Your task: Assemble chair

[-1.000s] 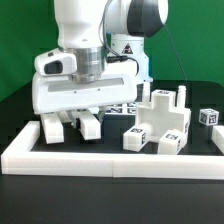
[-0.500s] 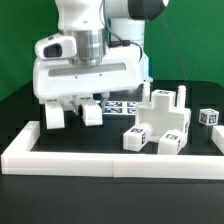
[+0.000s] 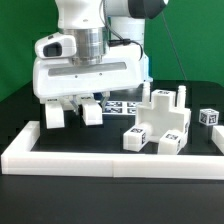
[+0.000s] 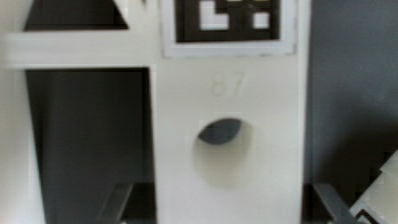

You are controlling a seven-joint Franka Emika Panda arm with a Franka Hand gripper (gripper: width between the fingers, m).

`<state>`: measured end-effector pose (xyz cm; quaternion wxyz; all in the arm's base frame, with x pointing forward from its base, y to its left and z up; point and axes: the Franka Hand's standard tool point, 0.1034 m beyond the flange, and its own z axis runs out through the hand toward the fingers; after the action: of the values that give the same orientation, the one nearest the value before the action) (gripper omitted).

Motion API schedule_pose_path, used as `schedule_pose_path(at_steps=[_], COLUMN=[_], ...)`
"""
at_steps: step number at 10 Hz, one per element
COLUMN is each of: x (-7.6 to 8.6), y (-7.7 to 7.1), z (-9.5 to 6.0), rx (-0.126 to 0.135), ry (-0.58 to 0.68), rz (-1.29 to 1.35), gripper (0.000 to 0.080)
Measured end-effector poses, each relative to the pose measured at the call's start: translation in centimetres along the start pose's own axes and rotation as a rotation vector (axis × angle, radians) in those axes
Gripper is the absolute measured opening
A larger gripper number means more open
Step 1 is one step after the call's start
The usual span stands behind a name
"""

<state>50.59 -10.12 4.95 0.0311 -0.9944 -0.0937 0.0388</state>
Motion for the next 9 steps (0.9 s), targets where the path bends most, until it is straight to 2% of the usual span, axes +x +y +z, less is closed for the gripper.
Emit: schedule_pose_path(at_steps=[1,5,9], x=[0.1,0.6,0.5], y=[-0.6,-2.9,-3.2], z=[-0.9,-3.7,-3.5], rx=[0.008,0.027,0.029], ry=[-0.003,0.001,-0.002], rz=[0.097,0.206,0.245], gripper=[0.0289,0.0289,0.0289])
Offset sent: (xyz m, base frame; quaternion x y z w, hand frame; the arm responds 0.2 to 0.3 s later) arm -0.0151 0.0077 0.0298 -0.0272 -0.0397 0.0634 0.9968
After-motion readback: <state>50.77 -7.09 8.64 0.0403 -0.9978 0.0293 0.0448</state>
